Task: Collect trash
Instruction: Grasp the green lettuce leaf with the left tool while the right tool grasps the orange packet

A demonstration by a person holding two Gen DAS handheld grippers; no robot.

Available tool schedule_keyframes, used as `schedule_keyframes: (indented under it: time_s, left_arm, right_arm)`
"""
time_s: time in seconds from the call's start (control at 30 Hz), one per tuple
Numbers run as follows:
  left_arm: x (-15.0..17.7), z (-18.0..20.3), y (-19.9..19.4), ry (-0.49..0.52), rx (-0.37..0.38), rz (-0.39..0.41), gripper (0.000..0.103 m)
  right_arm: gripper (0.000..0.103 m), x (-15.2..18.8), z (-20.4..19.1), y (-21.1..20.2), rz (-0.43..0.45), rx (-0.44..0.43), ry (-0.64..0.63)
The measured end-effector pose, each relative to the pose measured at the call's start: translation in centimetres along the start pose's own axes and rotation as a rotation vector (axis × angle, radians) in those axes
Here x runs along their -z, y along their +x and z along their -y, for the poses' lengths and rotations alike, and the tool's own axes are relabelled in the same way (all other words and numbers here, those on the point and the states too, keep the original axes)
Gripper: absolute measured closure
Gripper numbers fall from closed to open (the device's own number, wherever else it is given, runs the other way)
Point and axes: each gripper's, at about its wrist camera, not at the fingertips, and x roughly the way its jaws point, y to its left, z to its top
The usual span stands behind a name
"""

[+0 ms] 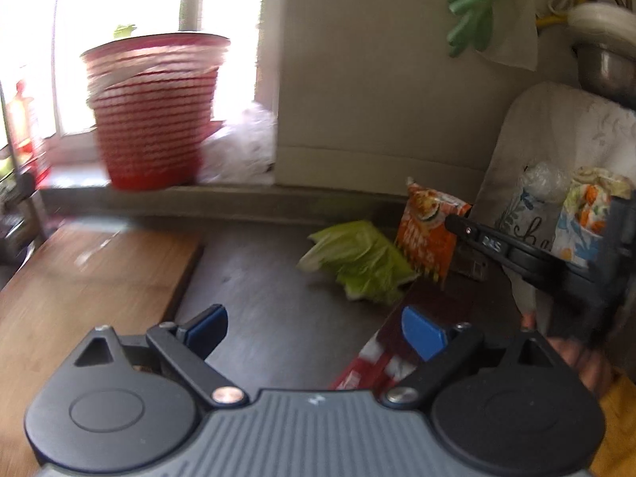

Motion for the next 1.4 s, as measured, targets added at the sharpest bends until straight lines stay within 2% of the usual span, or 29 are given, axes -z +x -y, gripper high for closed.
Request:
schedule_keyframes:
  time_s: [0.13, 0.4, 0.57, 0.7, 0.77, 0.83, 0.87, 0.93, 0.97, 1.03, 1.2, 1.27, 1.4]
  left_arm:
    - [-1.3, 1.2, 4.6, 0.051, 0.019, 0.003, 0.008]
    - [-2.6, 2.9, 12.4, 0.135, 0.079, -0.008, 0.009]
    - [-2.7, 3.3, 15.9, 0.190, 0.078, -0.037, 0.010]
    - [-2.6, 3.0, 17.2, 0.179, 0.080, -0.046, 0.016]
    - [-2.6, 2.8, 17.2, 0.164, 0.097, -0.043, 0.022]
    - [-2.6, 2.7, 17.0, 0.153, 0.119, -0.040, 0.041]
    - [-2.6, 2.8, 16.9, 0.145, 0.124, -0.040, 0.045]
    - [-2.6, 2.9, 16.4, 0.139, 0.138, -0.037, 0.068]
    - [-2.5, 3.1, 16.2, 0.135, 0.136, -0.034, 0.070]
    - [-2.4, 3.3, 15.7, 0.127, 0.129, -0.028, 0.091]
    - [-2.0, 2.6, 14.0, 0.063, 0.092, -0.020, 0.098]
    - [-1.7, 2.2, 12.9, 0.042, 0.088, -0.012, 0.099]
    - [-1.2, 1.2, 10.4, 0.013, 0.076, 0.009, 0.099]
  right_arm:
    - [0.100, -0.3, 0.5, -0.4, 0.006, -0.016, 0.036]
    - [0.100, -0.3, 1.4, 0.2, -0.019, 0.049, 0.022]
    - [0.096, 0.0, 1.5, 0.9, -0.040, 0.069, 0.002]
    - [0.091, 0.2, 1.3, 1.1, -0.047, 0.066, -0.006]
    - [0.090, 0.4, 1.3, 1.4, -0.055, 0.063, -0.005]
    - [0.090, 0.7, 1.3, 1.8, -0.060, 0.059, -0.005]
    - [0.090, 0.7, 1.3, 1.9, -0.057, 0.061, -0.006]
    - [0.090, 0.8, 1.3, 2.1, -0.054, 0.061, -0.006]
    - [0.088, 0.9, 1.3, 2.2, -0.054, 0.063, -0.008]
    - [0.084, 1.0, 1.2, 2.5, -0.055, 0.073, -0.015]
    - [0.084, 1.1, 1.3, 2.5, -0.050, 0.075, -0.015]
    - [0.094, 1.2, 1.3, 2.4, -0.041, 0.070, -0.008]
    - [0.099, 1.3, 1.3, 2.1, -0.032, 0.089, -0.015]
